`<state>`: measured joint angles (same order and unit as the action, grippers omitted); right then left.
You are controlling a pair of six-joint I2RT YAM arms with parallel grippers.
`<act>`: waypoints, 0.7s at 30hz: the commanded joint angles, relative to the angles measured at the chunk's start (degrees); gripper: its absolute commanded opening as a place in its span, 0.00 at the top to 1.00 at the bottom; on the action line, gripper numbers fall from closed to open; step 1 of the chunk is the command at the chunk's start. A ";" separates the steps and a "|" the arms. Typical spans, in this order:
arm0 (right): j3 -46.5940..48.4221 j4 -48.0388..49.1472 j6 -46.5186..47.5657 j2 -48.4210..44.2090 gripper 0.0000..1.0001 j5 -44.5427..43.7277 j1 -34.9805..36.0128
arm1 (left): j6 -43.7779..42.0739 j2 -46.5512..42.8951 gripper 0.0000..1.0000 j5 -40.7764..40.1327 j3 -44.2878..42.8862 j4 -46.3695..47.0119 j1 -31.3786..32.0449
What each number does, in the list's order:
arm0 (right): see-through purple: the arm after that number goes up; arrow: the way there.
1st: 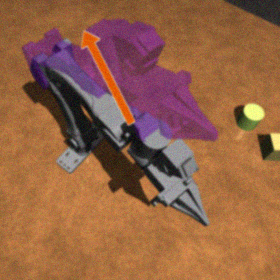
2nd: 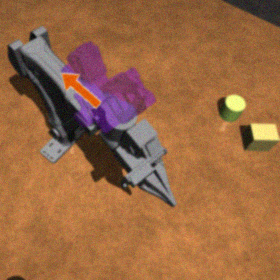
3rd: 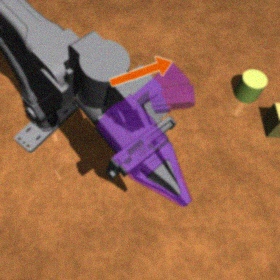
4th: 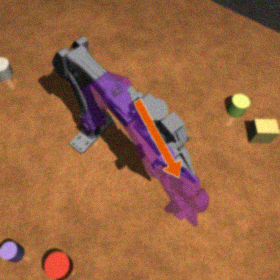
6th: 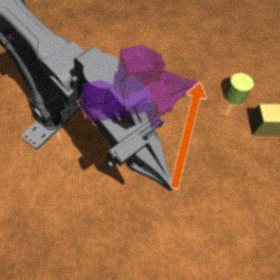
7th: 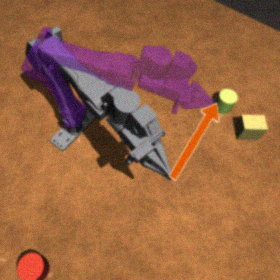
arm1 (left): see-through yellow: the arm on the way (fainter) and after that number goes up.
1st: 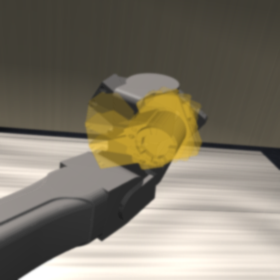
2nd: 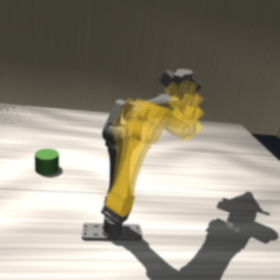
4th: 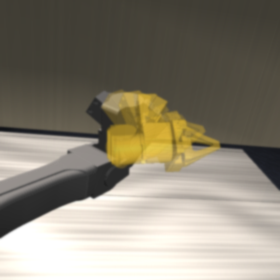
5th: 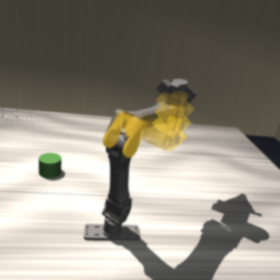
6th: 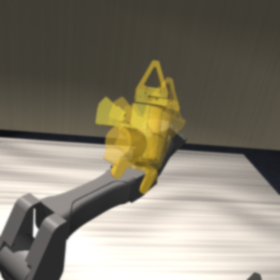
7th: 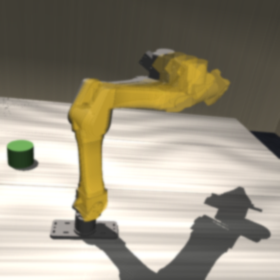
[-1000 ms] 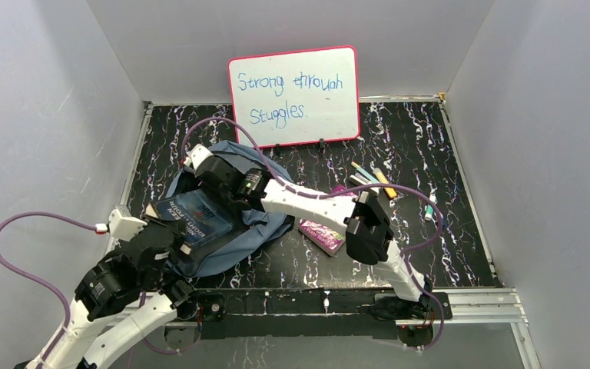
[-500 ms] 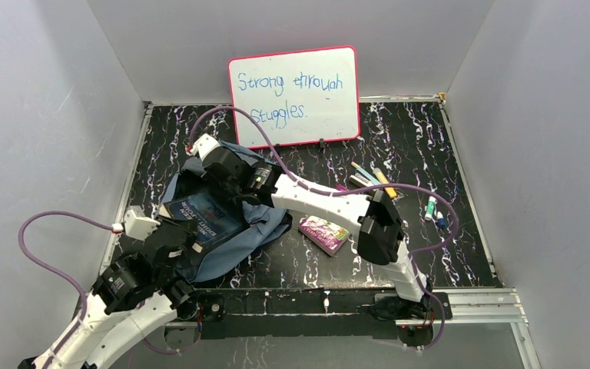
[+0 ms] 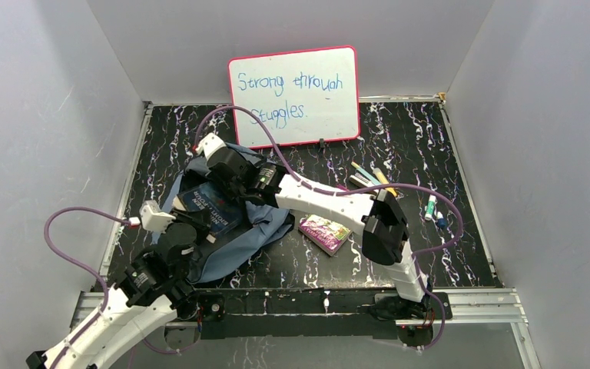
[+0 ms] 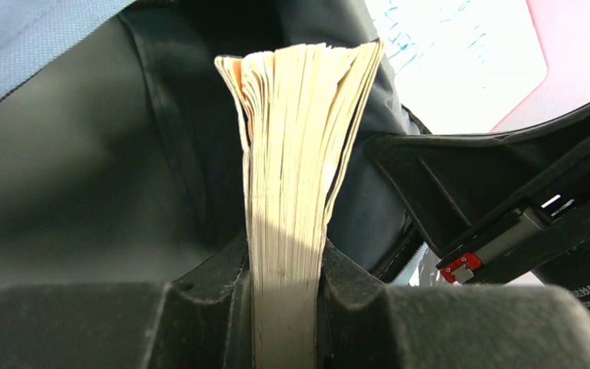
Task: Pack the student bag
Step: Place the book in the student bag.
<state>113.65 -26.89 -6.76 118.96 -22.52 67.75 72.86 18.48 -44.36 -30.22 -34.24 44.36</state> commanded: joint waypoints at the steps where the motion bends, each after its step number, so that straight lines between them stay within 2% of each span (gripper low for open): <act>1: -0.20 4.77 -1.04 -4.88 1.00 -3.62 -0.95 | -4.75 0.61 1.00 -4.37 4.10 20.87 -0.06; 12: -4.83 5.19 -1.48 -8.39 1.00 -3.80 -3.57 | -6.51 10.08 1.00 2.35 10.17 38.10 -1.82; 15: -6.52 6.26 -1.41 -9.22 1.00 -2.39 -4.62 | -6.70 13.16 1.00 8.95 10.38 41.28 -6.50; 21: -8.23 7.20 -1.32 -9.49 1.00 0.24 -5.78 | -6.16 19.15 1.00 25.30 11.30 48.24 -21.08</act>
<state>105.45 -25.10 -7.38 113.54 -23.18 62.59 66.26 35.46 -28.53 -18.41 2.22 30.79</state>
